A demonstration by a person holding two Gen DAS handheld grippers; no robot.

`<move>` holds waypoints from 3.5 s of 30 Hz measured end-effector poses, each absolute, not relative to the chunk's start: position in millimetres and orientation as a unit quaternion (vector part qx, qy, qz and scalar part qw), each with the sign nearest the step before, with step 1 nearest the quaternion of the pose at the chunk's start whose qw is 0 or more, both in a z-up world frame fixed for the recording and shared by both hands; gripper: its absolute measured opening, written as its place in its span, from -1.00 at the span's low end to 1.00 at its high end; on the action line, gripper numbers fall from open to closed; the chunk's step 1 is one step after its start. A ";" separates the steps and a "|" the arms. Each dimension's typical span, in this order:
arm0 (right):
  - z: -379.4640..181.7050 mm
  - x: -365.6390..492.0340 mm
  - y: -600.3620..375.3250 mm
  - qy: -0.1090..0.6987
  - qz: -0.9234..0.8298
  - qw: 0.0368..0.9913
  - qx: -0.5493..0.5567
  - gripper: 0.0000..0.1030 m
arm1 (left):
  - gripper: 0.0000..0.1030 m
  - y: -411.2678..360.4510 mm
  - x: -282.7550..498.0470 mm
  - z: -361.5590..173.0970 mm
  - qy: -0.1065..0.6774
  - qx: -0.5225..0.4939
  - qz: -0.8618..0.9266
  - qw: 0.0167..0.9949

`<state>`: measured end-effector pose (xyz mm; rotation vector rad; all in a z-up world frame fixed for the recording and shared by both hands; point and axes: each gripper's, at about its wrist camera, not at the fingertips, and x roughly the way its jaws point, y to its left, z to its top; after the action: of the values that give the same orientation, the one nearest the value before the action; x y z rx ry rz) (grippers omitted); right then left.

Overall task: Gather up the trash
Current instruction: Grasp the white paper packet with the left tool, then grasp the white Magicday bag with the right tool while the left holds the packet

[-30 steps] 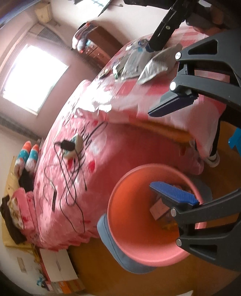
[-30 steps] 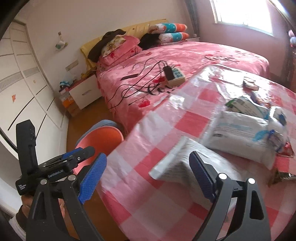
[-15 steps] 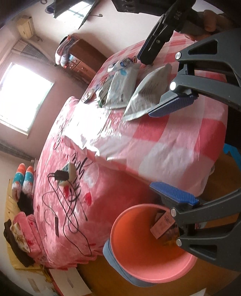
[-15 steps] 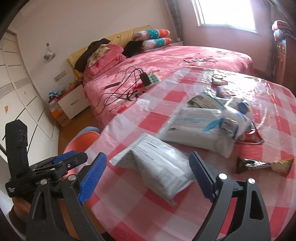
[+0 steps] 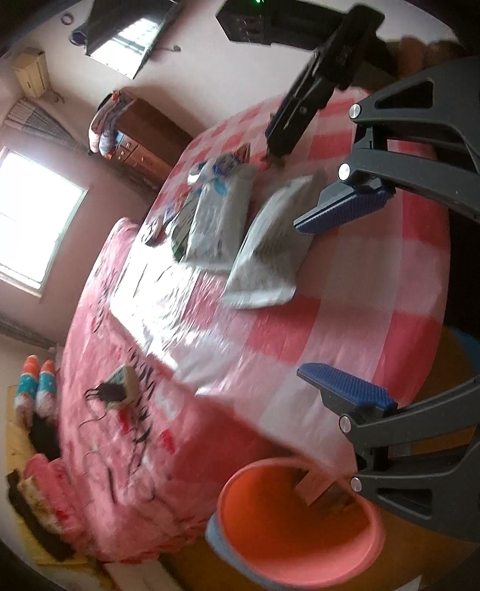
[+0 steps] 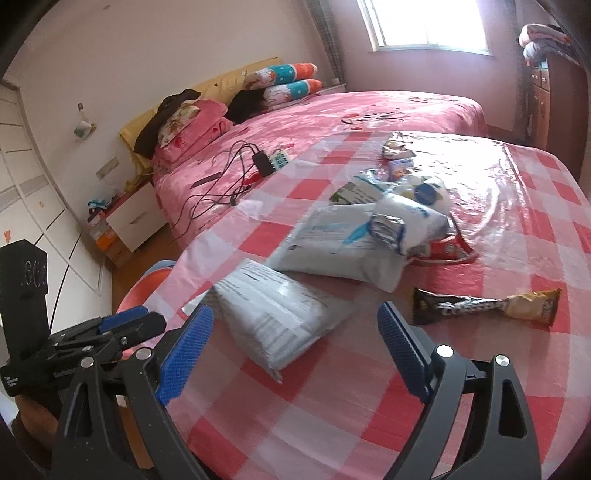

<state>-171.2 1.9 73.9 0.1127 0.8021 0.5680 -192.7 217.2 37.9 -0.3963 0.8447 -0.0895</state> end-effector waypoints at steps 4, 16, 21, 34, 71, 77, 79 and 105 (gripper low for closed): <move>72.8 -171.4 -16.2 0.383 0.256 0.885 0.059 0.74 | 0.42 204.0 -190.4 33.9 0.427 -0.229 -0.080 0.871; 60.3 -163.8 -90.5 0.387 0.183 0.899 0.089 0.74 | 0.42 169.9 -152.6 25.2 0.449 -0.252 -0.099 0.852; 56.3 -155.9 -110.0 0.394 0.175 0.894 0.120 0.74 | 0.42 167.4 -131.4 25.8 0.449 -0.253 -0.088 0.852; 48.3 -143.4 -118.8 0.407 0.173 0.886 0.139 0.74 | 0.43 173.2 -66.3 28.3 0.442 -0.203 -0.015 0.874; 75.1 -61.4 -23.8 0.369 0.231 0.897 0.082 0.74 | 0.16 185.2 -35.0 9.7 0.424 -0.117 0.085 0.894; 62.8 -54.1 -6.1 0.381 0.239 0.891 0.060 0.53 | 0.09 185.4 -38.2 10.9 0.420 -0.118 0.074 0.896; 53.9 -48.0 -4.6 0.393 0.229 0.889 0.059 0.48 | 0.08 185.7 -40.7 11.1 0.420 -0.119 0.070 0.897; 54.5 -64.8 -20.8 0.386 0.218 0.893 0.070 0.23 | -0.22 214.4 -85.0 22.5 0.401 -0.210 0.002 0.892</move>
<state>-64.8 -20.8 54.5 0.1450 0.8011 0.4526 -85.0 214.4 22.5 -0.4356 0.8316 0.0042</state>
